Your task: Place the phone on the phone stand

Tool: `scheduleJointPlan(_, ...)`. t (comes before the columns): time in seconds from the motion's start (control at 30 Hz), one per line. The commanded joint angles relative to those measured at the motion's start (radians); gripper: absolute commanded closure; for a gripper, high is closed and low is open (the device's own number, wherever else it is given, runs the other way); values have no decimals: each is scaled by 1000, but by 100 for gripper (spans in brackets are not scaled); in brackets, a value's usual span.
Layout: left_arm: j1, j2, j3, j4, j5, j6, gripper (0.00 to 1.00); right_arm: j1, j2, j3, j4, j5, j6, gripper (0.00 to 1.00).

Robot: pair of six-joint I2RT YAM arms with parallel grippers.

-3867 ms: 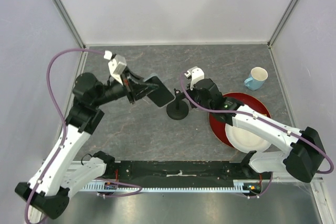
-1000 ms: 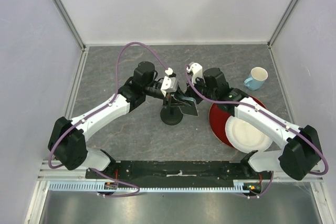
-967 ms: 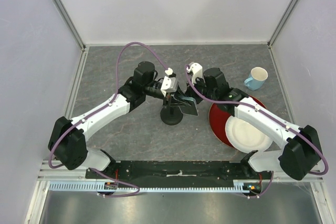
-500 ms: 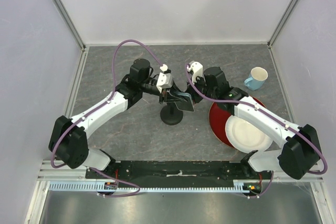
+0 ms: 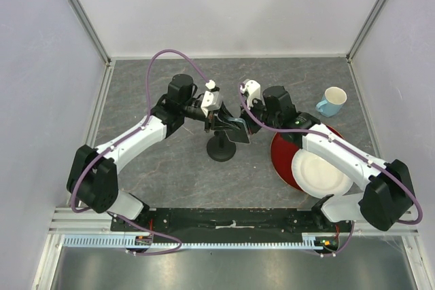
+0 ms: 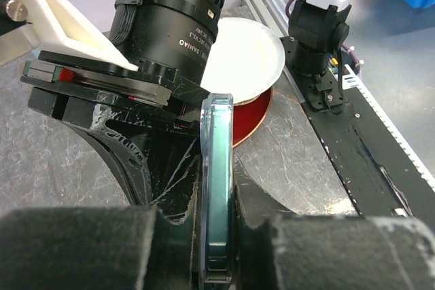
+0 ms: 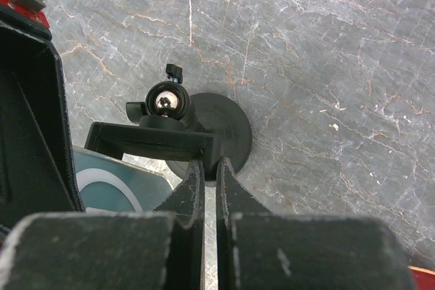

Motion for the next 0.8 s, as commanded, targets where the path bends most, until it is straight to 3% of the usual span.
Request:
scheduleJointPlan(0.0,37,4,62,26,-93,57,98,13,14,42,-12,-64,2,100)
scheduleJointPlan(0.27,52,-30,53,-61,-167,129,98,13,39,37,16,-34,-10,100)
scheduleJointPlan(0.37,70,-9,80,-57,-122,95,98,13,43,36,16,-60,-27,100)
scheduleJointPlan(0.43,101,37,117,-54,-11,40,98,13,51,44,2,-77,-72,100)
scheduleJointPlan(0.5,112,47,145,-60,25,4,98,10,66,79,-45,-99,-117,100)
scheduleJointPlan(0.77,124,-1,116,-124,-38,118,98,4,161,240,-277,-249,-247,100)
